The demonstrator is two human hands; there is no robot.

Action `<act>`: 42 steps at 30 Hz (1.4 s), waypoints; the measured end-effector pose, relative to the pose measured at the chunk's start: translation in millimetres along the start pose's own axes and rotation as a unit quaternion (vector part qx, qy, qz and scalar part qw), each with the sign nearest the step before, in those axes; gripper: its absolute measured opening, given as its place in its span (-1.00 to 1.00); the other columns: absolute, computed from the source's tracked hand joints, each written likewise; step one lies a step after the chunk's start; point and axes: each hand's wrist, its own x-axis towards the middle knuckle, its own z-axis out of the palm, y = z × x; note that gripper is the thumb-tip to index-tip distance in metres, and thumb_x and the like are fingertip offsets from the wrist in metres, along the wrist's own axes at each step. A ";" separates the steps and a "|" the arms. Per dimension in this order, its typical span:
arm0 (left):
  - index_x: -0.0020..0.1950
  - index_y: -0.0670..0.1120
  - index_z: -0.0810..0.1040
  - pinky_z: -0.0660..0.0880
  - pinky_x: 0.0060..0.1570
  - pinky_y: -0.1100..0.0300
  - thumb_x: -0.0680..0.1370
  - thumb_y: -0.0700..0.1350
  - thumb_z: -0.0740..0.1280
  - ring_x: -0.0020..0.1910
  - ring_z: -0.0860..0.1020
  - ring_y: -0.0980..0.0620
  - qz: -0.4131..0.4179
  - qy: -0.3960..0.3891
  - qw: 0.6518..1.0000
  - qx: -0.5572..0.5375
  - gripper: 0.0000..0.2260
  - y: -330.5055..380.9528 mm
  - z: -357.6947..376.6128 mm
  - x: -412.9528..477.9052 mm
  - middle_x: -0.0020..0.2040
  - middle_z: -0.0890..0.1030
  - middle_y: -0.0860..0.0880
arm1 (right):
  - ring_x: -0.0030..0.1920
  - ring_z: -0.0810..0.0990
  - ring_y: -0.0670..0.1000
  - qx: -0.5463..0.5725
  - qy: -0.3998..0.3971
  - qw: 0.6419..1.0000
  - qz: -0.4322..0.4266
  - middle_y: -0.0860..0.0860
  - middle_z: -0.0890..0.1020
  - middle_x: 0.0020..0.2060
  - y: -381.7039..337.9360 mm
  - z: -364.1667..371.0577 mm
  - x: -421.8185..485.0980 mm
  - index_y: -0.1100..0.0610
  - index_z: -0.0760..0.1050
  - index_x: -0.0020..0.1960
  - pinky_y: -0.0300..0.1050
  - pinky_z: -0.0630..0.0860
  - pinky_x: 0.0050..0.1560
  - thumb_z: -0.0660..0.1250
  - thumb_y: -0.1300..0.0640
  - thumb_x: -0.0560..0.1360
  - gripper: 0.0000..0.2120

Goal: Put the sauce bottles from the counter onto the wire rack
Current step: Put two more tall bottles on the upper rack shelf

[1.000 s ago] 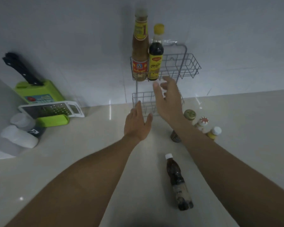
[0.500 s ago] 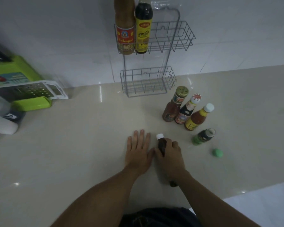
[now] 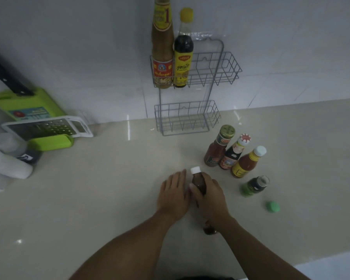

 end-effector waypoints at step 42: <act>0.65 0.03 0.02 0.46 0.35 -0.14 0.72 0.07 -0.02 0.36 0.50 -0.18 -0.044 0.291 0.915 -0.277 -0.51 28.9 -254.6 121.2 0.51 0.42 -0.06 | 0.06 0.57 -0.13 0.209 0.088 0.960 -0.165 -0.20 0.48 0.00 -211.8 -153.9 221.3 0.16 0.24 0.39 0.07 0.51 0.27 0.17 -0.18 0.62 -0.49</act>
